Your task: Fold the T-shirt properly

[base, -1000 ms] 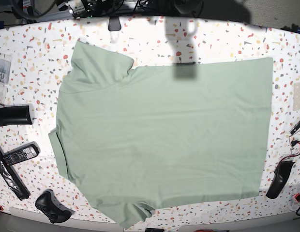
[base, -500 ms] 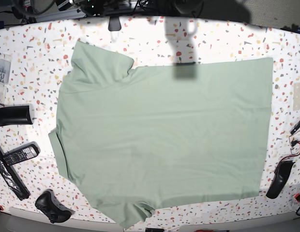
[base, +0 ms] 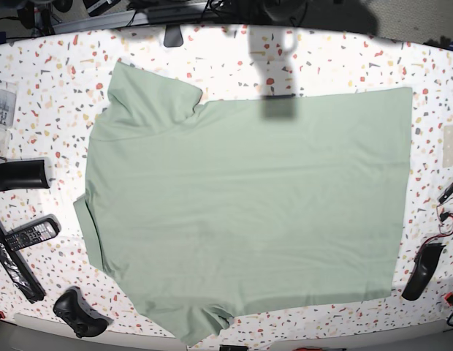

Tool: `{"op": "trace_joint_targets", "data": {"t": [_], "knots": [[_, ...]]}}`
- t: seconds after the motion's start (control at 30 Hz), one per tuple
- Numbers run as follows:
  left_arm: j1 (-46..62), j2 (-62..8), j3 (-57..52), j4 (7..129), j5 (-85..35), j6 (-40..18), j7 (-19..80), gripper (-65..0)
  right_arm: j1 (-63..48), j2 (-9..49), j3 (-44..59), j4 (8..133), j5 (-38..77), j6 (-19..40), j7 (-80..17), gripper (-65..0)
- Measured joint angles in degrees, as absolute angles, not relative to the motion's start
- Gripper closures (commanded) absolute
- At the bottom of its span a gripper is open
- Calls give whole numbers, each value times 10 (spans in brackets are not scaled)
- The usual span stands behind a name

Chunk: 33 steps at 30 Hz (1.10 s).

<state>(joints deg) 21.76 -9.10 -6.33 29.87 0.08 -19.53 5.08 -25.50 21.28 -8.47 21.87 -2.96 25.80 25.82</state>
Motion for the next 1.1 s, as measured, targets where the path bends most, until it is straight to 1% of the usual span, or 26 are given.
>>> {"op": "trace_joint_targets", "data": {"t": [0.13, 0.23, 0.37, 0.47, 0.57, 0.63, 0.67, 0.73, 0.8, 0.97, 1.1], "knots": [[282, -101, -63, 382, -1, -196, 53, -292, -312, 223, -85, 254, -28, 262, 258, -356], [353, -120, -61, 471, -49, -197, 58, -292, -373, 243, -85, 286, -27, 262, 254, -356], [437, -150, -62, 597, -108, -225, 71, -292, -443, 266, -84, 340, 50, 261, 253, -355], [477, -158, -63, 678, -111, -225, 112, -292, -485, 282, -84, 389, 108, 262, 258, -356], [511, -157, -62, 739, -116, -225, 143, -292, -533, 303, -80, 443, 130, 262, 257, -355], [532, -157, -62, 774, -152, -220, 162, -292, -568, 309, -58, 485, 131, 271, 253, -356], [541, -157, -62, 792, -170, -210, 170, -292, -585, 309, -43, 508, 131, 289, 251, -356], [553, -156, -65, 827, -193, -184, 190, -292, -620, 306, -9, 556, 130, 342, 250, -355], [566, -156, -72, 862, -195, -172, 198, -292, -651, 304, 28, 606, 148, 393, 251, -356], [599, -158, -106, 952, -195, -169, 203, -292, -714, 302, 123, 705, 205, 393, 246, -356], [618, -156, -134, 1021, -195, -169, 210, -292, -733, 282, 187, 767, 211, 393, 239, -355]]}}
